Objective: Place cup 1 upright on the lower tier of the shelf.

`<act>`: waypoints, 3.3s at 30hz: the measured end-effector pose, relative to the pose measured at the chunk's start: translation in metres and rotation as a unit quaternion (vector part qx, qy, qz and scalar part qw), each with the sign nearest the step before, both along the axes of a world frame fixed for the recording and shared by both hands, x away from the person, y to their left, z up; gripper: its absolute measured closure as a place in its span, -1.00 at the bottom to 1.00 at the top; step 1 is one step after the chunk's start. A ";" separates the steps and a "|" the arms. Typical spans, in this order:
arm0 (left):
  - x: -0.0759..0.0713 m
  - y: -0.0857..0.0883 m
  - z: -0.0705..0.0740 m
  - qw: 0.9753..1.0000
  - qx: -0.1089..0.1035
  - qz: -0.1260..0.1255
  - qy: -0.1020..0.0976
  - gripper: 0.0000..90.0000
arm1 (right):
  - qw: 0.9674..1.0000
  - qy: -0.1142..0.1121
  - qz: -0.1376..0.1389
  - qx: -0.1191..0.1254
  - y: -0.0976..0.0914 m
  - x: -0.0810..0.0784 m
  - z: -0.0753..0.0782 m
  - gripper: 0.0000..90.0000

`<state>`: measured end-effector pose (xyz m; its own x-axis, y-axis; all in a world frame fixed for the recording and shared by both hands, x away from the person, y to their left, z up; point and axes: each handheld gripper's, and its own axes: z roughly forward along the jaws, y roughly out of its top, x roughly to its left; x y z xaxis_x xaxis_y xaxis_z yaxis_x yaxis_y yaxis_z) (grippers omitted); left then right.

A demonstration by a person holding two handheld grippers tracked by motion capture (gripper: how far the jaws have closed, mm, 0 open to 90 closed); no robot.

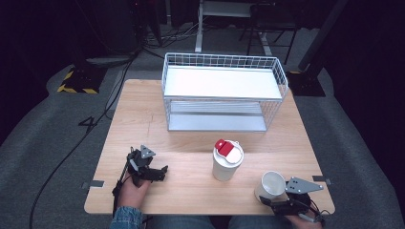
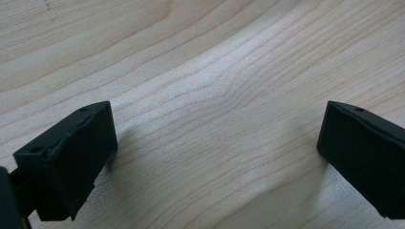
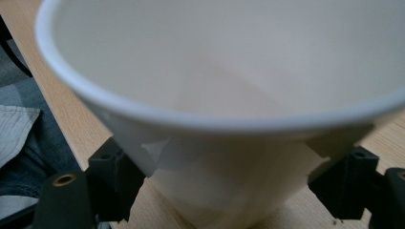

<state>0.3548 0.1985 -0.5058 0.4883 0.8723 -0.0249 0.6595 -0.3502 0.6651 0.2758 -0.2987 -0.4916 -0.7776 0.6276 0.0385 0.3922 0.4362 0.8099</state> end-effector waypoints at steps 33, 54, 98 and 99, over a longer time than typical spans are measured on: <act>0.000 0.000 0.000 1.000 0.000 0.000 0.000 -0.99 | 1.000 -0.026 -0.006 0.003 0.010 0.016 0.037 -0.49; 0.000 0.000 0.000 1.000 -0.001 0.001 0.001 -0.99 | 0.999 -0.039 -0.022 -0.007 0.021 0.058 0.078 -0.48; 0.000 -0.001 0.000 1.000 -0.002 0.007 0.000 -0.99 | 0.994 -0.055 -0.091 -0.015 0.072 0.197 0.071 -0.49; 0.000 -0.002 0.000 1.000 -0.002 0.007 0.001 -0.99 | 0.994 -0.052 -0.092 -0.014 0.074 0.199 0.071 -0.49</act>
<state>0.3550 0.1970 -0.5059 0.4766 0.8786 -0.0293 0.6650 -0.3385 0.6657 0.4748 -0.2249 -0.4209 -0.6478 0.7598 -0.0562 0.3817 0.3875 0.8391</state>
